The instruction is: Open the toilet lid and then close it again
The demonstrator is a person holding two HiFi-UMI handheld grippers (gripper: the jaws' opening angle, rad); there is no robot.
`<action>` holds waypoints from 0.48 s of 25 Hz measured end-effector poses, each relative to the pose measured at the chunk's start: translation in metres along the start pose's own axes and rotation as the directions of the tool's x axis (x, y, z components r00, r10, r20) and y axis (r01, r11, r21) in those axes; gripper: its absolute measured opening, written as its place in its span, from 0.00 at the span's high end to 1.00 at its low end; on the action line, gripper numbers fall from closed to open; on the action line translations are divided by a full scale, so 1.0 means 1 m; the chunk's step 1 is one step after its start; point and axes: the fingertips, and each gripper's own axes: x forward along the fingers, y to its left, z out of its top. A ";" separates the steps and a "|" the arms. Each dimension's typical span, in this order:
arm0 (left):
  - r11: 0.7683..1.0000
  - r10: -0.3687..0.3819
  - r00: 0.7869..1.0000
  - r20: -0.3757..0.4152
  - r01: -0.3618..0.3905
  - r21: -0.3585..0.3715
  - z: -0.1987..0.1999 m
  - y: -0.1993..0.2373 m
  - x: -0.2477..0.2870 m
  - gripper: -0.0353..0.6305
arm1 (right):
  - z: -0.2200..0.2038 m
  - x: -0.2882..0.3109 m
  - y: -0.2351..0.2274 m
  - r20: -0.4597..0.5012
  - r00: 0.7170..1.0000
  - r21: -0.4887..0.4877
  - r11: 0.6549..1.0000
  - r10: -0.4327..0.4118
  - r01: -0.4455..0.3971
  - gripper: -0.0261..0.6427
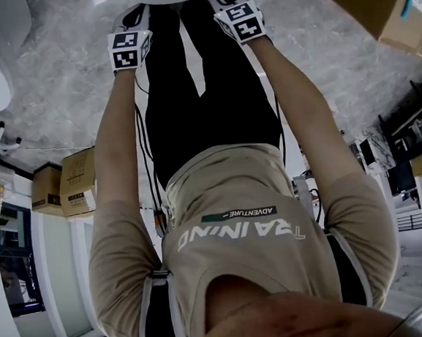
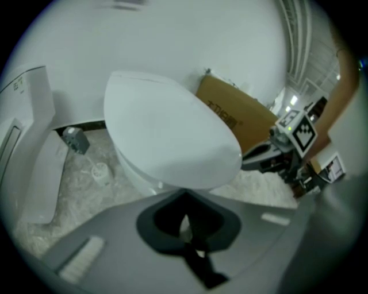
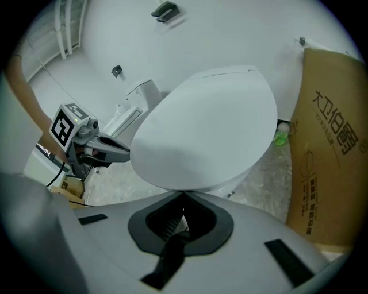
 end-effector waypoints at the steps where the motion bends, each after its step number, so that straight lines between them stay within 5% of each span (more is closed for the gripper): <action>1: 1.000 -0.003 1.000 0.002 0.003 0.000 0.000 -0.001 0.000 0.94 | 0.000 -0.001 -0.001 0.004 1.000 0.011 1.000 -0.002 0.002 0.94; 12: 0.998 -0.063 0.997 0.041 0.062 0.032 0.018 -0.013 -0.024 0.94 | 0.016 -0.034 0.009 0.111 0.993 0.110 0.994 -0.025 0.012 0.94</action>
